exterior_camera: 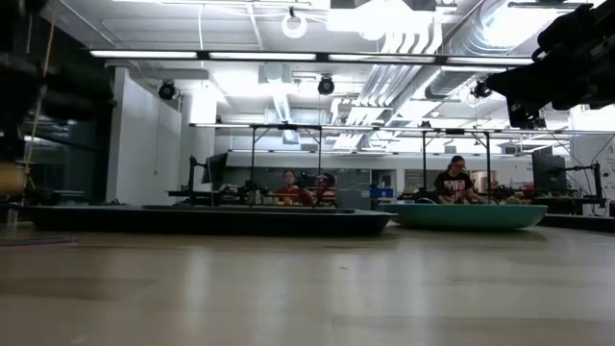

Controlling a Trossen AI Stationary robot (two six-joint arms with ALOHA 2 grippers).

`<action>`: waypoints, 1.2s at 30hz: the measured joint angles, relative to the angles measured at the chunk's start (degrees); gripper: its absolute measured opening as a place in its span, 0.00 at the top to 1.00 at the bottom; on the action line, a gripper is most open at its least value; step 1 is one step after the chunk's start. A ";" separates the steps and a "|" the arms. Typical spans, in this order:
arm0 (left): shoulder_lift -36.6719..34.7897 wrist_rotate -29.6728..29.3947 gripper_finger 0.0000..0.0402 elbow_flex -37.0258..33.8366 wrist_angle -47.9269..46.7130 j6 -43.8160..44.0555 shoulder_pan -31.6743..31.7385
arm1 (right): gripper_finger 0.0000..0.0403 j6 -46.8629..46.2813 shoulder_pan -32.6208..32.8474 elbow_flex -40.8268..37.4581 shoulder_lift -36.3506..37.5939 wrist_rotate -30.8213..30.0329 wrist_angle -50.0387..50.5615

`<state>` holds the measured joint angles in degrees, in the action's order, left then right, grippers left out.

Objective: Pick and place plate/cup/fork/spoon on tray
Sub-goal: Put the yellow spoon on the black serving tray

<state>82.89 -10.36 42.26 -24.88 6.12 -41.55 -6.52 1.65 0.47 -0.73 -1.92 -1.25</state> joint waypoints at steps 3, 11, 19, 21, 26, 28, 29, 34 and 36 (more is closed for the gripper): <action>-4.68 -2.28 0.91 0.00 -1.96 -1.23 1.68 | 1.00 -0.05 0.02 0.00 0.00 -0.02 0.02; -19.41 -6.52 0.91 0.00 0.82 -8.30 9.38 | 1.00 0.02 0.00 0.00 0.00 -0.02 0.02; -32.99 2.79 0.91 -10.52 23.53 -16.73 24.19 | 1.00 0.04 0.02 -0.02 0.00 -0.02 0.00; -34.97 5.59 0.91 -14.48 32.47 -16.80 28.15 | 1.00 -0.05 0.01 -0.02 -0.02 -0.01 0.02; -35.90 12.85 0.91 -22.76 53.47 -14.41 37.32 | 1.00 -0.05 0.01 0.00 -0.02 -0.02 0.02; -35.12 15.37 0.91 -24.71 58.08 -12.15 40.70 | 1.00 0.04 0.02 0.00 -0.02 -0.02 0.02; -34.90 16.58 0.91 -25.46 59.23 -11.10 42.16 | 1.00 0.01 0.02 0.00 -0.02 -0.01 0.02; -33.06 22.30 0.91 -26.60 62.64 -6.63 47.57 | 1.00 -0.03 0.02 0.00 -0.02 -0.01 0.02; -32.36 23.70 0.91 -26.62 62.98 -4.64 48.75 | 1.00 0.00 0.01 -0.01 -0.02 -0.02 0.02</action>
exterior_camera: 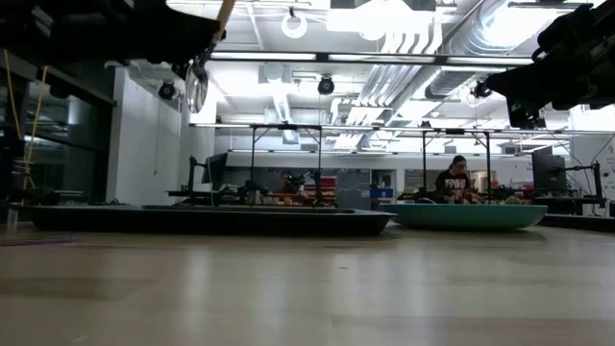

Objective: Pick and place plate/cup/fork/spoon on tray
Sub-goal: Put the yellow spoon on the black serving tray

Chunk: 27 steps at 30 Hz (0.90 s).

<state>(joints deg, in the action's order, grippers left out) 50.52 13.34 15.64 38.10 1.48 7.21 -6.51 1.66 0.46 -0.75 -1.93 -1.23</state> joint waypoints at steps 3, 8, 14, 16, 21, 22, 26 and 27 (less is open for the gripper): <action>1.01 1.52 0.91 0.02 0.93 3.94 1.22 | 1.00 0.09 -0.01 -0.01 0.00 0.00 -0.02; 1.73 4.67 0.90 0.02 0.99 5.99 1.88 | 1.00 -5.02 0.00 0.00 0.01 -0.38 -3.24; 1.72 5.76 0.90 0.02 0.78 6.93 1.81 | 1.00 -8.69 -0.05 0.00 -0.20 -7.32 -13.59; 1.71 5.28 0.90 0.02 -0.01 6.95 1.80 | 1.00 -8.51 -0.10 0.01 -1.45 -7.91 -18.47; 1.88 3.56 0.89 0.02 -1.93 6.91 1.79 | 1.00 -6.56 -0.06 0.01 -10.66 -3.25 -34.80; 2.15 3.50 0.89 0.02 -1.80 7.03 1.79 | 1.00 -6.20 -0.05 0.01 -13.60 -3.34 -38.01; 3.07 1.35 0.89 0.04 -1.72 6.82 1.79 | 0.99 -6.08 -0.16 1.08 -28.31 -7.18 -46.51; 3.54 0.61 0.89 0.04 -1.79 6.45 1.79 | 0.99 -6.39 -0.16 2.28 -32.49 -8.12 -47.53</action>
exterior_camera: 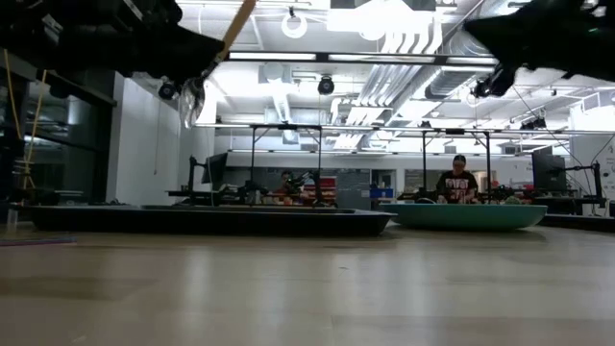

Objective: Pick and place plate/cup/fork/spoon on tray
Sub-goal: Put the yellow spoon on the black serving tray

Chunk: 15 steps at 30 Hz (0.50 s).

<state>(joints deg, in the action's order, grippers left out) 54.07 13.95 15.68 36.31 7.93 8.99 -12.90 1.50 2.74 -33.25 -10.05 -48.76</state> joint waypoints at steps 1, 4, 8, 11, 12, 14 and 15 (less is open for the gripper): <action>0.46 -0.83 0.89 0.00 -0.17 -0.15 0.00 | 0.98 -0.25 0.00 1.36 -3.96 -0.90 -1.11; 2.01 -3.28 0.89 0.00 -0.05 -0.54 0.00 | 0.91 -0.58 0.00 7.20 -16.07 -2.64 -2.90; 3.79 -4.50 0.89 0.00 0.49 -0.57 0.00 | 0.76 2.55 -0.55 17.12 -30.47 -6.39 -1.17; 4.32 -4.50 0.89 0.02 1.03 -0.58 0.00 | 0.64 5.25 -2.36 25.04 -39.61 -8.17 1.37; 4.34 -4.52 0.89 0.02 0.95 -0.58 0.00 | 0.61 5.66 -3.10 27.62 -42.30 -8.15 2.49; 4.23 -4.82 0.89 0.02 1.07 -0.60 0.00 | 0.55 5.87 -4.62 32.16 -47.01 -6.98 4.37; 4.17 -5.31 0.89 0.02 1.07 -0.60 0.00 | 0.52 5.86 -5.29 34.23 -49.25 -5.82 5.19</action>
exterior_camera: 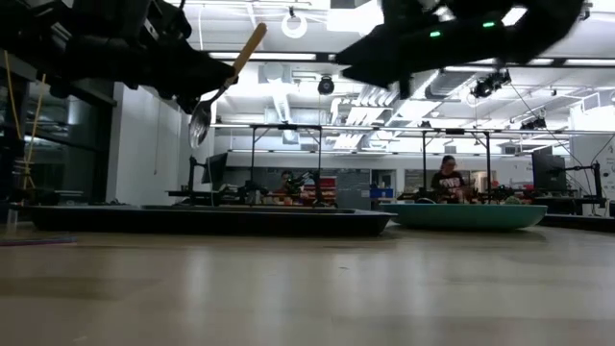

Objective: Pick and place plate/cup/fork/spoon on tray
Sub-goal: Put the yellow spoon on the black serving tray

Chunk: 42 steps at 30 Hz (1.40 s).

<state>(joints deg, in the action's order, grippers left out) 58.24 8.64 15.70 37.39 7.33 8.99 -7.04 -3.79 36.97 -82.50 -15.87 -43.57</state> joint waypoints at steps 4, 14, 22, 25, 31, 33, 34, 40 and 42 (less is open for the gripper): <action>0.00 -1.43 0.89 0.00 -0.02 -0.04 0.00 | 0.46 -0.88 -1.85 6.93 -8.32 6.37 -0.09; 0.00 -4.04 0.89 0.00 -0.17 -0.02 -0.02 | 0.45 0.45 -2.21 20.36 -20.98 16.48 -3.02; -0.02 -8.96 0.89 0.02 -0.54 -0.04 -0.10 | 0.45 1.04 -2.19 23.34 -21.49 16.31 -4.54; 0.00 -9.39 0.89 0.02 -0.51 -0.04 -0.55 | 0.46 0.91 -2.19 23.34 -21.49 14.07 -4.48; -0.01 -11.18 0.89 0.02 -0.22 -0.59 -1.68 | 0.59 0.54 -2.21 23.28 -21.49 13.12 -4.38; -0.02 -11.29 0.89 0.02 -0.22 -0.87 -1.70 | 0.66 0.62 -2.20 23.28 -21.49 12.80 -4.38; -0.02 -11.29 0.89 0.02 -0.26 -0.87 -1.71 | 0.70 0.62 -2.21 23.28 -21.49 12.89 -4.36; 0.00 -11.88 0.89 0.02 -0.31 -1.75 -1.66 | 0.90 0.45 -2.21 23.28 -21.49 13.34 -4.44; 0.00 -11.88 0.88 0.02 -0.56 -2.24 -1.64 | 0.90 0.51 -2.26 23.28 -21.49 13.37 -4.19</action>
<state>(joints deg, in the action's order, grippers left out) 58.24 -3.25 15.73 36.82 5.09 7.35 -6.52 -6.05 60.25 -103.98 -2.50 -47.75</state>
